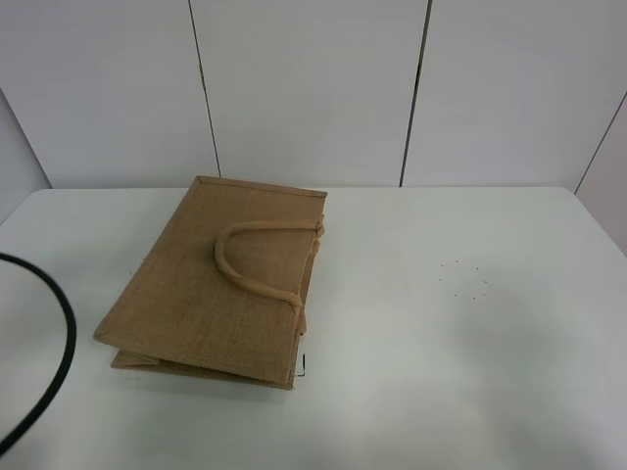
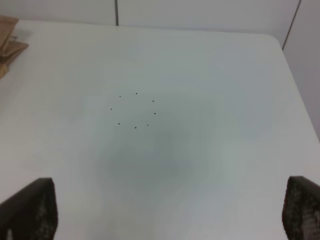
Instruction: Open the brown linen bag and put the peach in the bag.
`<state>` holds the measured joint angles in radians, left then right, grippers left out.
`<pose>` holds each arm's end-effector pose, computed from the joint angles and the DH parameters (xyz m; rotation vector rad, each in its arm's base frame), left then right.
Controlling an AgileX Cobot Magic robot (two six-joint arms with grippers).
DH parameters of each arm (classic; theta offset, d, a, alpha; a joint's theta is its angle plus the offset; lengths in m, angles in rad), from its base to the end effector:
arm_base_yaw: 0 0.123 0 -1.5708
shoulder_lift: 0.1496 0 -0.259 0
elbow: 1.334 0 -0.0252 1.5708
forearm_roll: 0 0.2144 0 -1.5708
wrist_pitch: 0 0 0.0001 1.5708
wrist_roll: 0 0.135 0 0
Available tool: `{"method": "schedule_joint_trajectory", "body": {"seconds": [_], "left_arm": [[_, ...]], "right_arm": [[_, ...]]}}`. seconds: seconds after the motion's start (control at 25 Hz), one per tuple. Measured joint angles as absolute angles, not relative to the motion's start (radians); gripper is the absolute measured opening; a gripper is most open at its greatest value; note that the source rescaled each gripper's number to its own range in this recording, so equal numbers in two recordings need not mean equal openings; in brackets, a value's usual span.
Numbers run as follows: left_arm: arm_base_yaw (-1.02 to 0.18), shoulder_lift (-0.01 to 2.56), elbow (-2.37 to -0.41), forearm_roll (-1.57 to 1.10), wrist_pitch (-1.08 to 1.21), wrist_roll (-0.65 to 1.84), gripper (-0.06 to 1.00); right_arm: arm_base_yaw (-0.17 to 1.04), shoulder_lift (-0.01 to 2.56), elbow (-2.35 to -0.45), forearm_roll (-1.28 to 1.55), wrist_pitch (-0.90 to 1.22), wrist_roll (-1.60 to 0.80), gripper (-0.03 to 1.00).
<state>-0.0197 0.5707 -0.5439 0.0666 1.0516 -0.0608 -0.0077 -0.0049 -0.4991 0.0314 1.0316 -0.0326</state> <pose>0.0918 0.0060 0.2192 -0.0324 2.5593 0.0558 0.0297 0.0034 0.2432 -0.0260 2.0107 0.0117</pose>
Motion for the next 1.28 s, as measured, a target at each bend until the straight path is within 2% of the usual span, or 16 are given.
{"method": "schedule_joint_trajectory", "body": {"seconds": [0.32, 0.8, 1.28], "left_arm": [[-0.02, 0.271, -0.505, 0.056, 1.051, -0.03, 0.96], [-0.02, 0.01, -0.504, 0.039, 1.052, -0.027, 0.96], [-0.02, -0.003, -0.504, 0.032, 1.052, -0.022, 0.96]], "right_arm": [[-0.008, -0.005, -0.499, 0.031, 1.032, -0.033, 1.0], [-0.008, -0.005, -0.499, 0.031, 1.032, -0.033, 1.0], [-0.008, -0.005, -0.499, 0.031, 1.032, -0.033, 1.0]]}}
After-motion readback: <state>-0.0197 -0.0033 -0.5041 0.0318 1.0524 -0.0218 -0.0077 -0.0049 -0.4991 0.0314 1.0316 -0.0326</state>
